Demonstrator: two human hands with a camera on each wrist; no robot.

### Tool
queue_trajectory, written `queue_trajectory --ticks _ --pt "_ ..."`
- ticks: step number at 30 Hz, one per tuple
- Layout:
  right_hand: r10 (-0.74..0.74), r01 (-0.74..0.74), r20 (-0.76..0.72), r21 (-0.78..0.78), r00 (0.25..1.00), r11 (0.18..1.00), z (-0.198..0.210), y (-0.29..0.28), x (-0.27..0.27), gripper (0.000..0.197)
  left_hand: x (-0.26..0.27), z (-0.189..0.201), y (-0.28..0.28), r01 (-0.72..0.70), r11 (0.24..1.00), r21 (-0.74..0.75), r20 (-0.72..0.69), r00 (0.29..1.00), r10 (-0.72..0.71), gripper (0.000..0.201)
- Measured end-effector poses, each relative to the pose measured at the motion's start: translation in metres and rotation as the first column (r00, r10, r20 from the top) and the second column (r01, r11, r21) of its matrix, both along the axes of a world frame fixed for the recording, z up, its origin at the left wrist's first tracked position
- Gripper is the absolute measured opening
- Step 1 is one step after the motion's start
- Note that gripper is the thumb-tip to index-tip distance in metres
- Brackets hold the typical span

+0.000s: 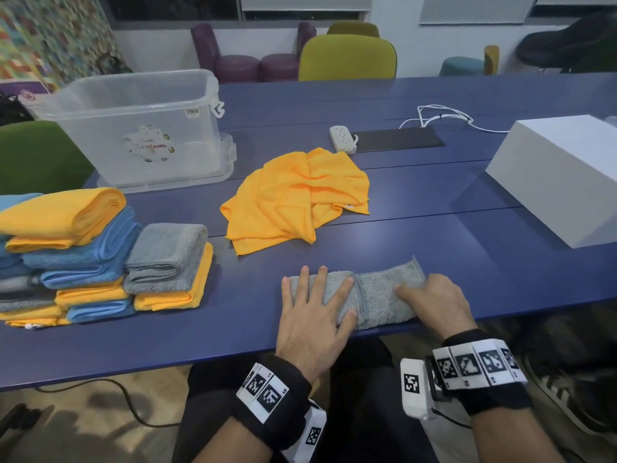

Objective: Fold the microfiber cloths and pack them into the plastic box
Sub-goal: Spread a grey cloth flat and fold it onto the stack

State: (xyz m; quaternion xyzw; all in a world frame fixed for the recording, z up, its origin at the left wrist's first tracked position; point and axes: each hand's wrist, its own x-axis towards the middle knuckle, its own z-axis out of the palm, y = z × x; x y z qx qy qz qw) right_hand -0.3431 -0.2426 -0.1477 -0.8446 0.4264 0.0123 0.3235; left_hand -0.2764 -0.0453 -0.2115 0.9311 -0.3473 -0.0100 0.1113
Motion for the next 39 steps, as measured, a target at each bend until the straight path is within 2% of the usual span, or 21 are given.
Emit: queue_trajectory --ticks 3,5,7,9,11,15,17,19,21,23,26,27,29,30,32,34,36,39 --pt "-0.003 -0.023 0.231 0.111 0.973 0.994 0.006 0.002 0.006 0.018 0.0 0.0 -0.002 -0.01 1.0 0.017 0.003 1.0 0.01 0.059" --pt "-0.006 -0.071 0.407 0.173 0.914 0.982 0.013 0.013 0.013 0.016 0.0 0.0 -0.002 -0.018 1.0 0.019 -0.001 1.0 0.018 0.059" --pt "0.088 -0.181 0.515 0.133 0.853 0.975 0.017 0.032 0.02 0.02 0.001 -0.003 -0.002 -0.023 0.999 0.024 -0.013 1.0 0.023 0.06" --pt "0.243 -0.294 0.519 0.016 0.819 0.956 0.017 0.054 0.027 0.023 0.003 -0.005 -0.001 -0.018 0.999 0.029 -0.037 0.999 0.019 0.066" --pt "0.331 -0.372 0.497 -0.018 0.802 0.928 0.013 0.073 0.034 0.031 0.004 -0.005 0.0 -0.027 0.999 0.044 -0.029 0.999 0.028 0.078" --pt "0.357 -0.444 0.522 0.048 0.775 0.895 -0.003 0.09 0.044 0.075 0.008 -0.001 0.009 -0.028 0.999 0.03 -0.079 0.996 0.03 0.093" --pt "0.352 -0.471 0.529 0.103 0.772 0.876 -0.007 0.092 0.047 0.091 0.01 0.003 0.015 -0.031 0.999 -0.011 -0.116 0.993 0.03 0.09" --pt "0.363 -0.492 0.513 0.139 0.778 0.859 -0.009 0.096 0.05 0.095 0.01 0.005 0.021 -0.035 0.998 -0.056 -0.125 0.992 0.028 0.08" --pt "0.359 -0.494 0.498 0.168 0.789 0.853 -0.009 0.1 0.052 0.082 0.01 0.006 0.024 -0.02 0.996 -0.086 -0.114 0.993 0.01 0.074" --pt "0.331 -0.492 0.519 0.208 0.788 0.845 -0.006 0.103 0.051 0.055 0.01 0.009 0.026 -0.002 0.99 -0.138 -0.126 0.992 -0.016 0.077" --pt "0.263 -0.483 0.577 0.267 0.773 0.834 -0.008 0.099 0.049 0.034 0.013 0.012 0.032 -0.012 0.957 -0.291 -0.262 0.963 -0.068 0.083" --pt "0.288 -0.497 0.576 0.244 0.765 0.833 -0.01 0.097 0.048 0.029 0.014 0.015 0.036 -0.035 0.938 -0.345 -0.318 0.945 -0.082 0.081" --pt "0.418 -0.559 0.54 0.121 0.731 0.82 -0.018 0.091 0.047 0.033 0.015 0.022 0.047 -0.138 0.892 -0.43 -0.419 0.906 -0.062 0.074" --pt "0.478 -0.585 0.51 0.061 0.715 0.809 -0.022 0.09 0.047 0.036 0.015 0.026 0.053 -0.219 0.862 -0.458 -0.445 0.896 -0.008 0.066" --pt "0.546 -0.603 0.453 -0.021 0.705 0.797 -0.029 0.093 0.043 0.044 0.014 0.034 0.064 -0.414 0.773 -0.481 -0.449 0.873 0.189 0.045" --pt "0.638 -0.626 0.34 -0.16 0.69 0.763 -0.033 0.101 0.038 0.05 0.013 0.04 0.068 -0.569 0.679 -0.464 -0.47 0.808 0.356 0.025" --pt "0.714 -0.648 0.193 -0.311 0.673 0.695 -0.033 0.11 0.033 0.048 0.012 0.043 0.066 -0.61 0.685 -0.398 -0.513 0.767 0.385 0.035" --pt "0.738 -0.62 0.087 -0.483 0.669 0.618 -0.032 0.114 0.03 0.043 0.017 0.041 0.061 -0.61 0.725 -0.319 -0.579 0.731 0.361 0.05"
